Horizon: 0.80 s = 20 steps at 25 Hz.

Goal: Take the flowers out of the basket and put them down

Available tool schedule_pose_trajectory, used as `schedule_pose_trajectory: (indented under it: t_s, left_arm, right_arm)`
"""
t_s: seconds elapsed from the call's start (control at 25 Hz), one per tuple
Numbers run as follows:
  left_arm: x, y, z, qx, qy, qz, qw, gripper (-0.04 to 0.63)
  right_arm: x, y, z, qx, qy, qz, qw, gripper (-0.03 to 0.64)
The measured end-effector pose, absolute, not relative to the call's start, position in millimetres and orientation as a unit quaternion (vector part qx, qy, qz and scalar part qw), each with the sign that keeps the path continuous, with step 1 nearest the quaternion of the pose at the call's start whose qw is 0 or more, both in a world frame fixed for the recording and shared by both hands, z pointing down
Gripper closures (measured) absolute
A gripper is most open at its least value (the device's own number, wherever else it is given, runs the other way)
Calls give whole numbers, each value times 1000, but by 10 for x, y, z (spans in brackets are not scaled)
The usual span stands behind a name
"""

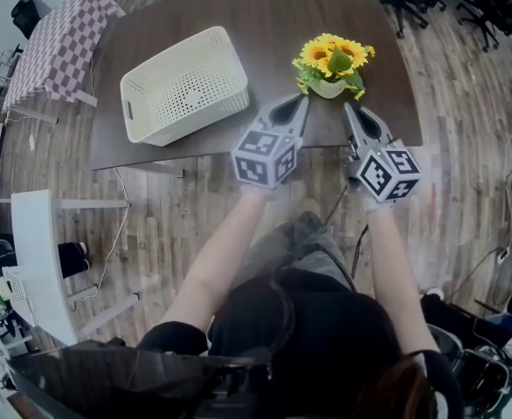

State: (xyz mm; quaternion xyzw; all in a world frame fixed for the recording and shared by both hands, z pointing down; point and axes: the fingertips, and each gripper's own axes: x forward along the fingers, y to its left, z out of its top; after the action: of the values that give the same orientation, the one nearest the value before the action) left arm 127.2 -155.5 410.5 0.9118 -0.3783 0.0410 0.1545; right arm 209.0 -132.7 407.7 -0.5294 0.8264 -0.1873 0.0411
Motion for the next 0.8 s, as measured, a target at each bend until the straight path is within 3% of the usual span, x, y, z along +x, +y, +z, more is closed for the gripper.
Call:
schedule_pose_trajectory:
  t_s: [0.8]
  left_arm:
    - [1118, -925, 4026, 923, -364, 14, 128, 595]
  right_arm:
    - [1772, -632, 3946, -539, 831, -133, 46, 615]
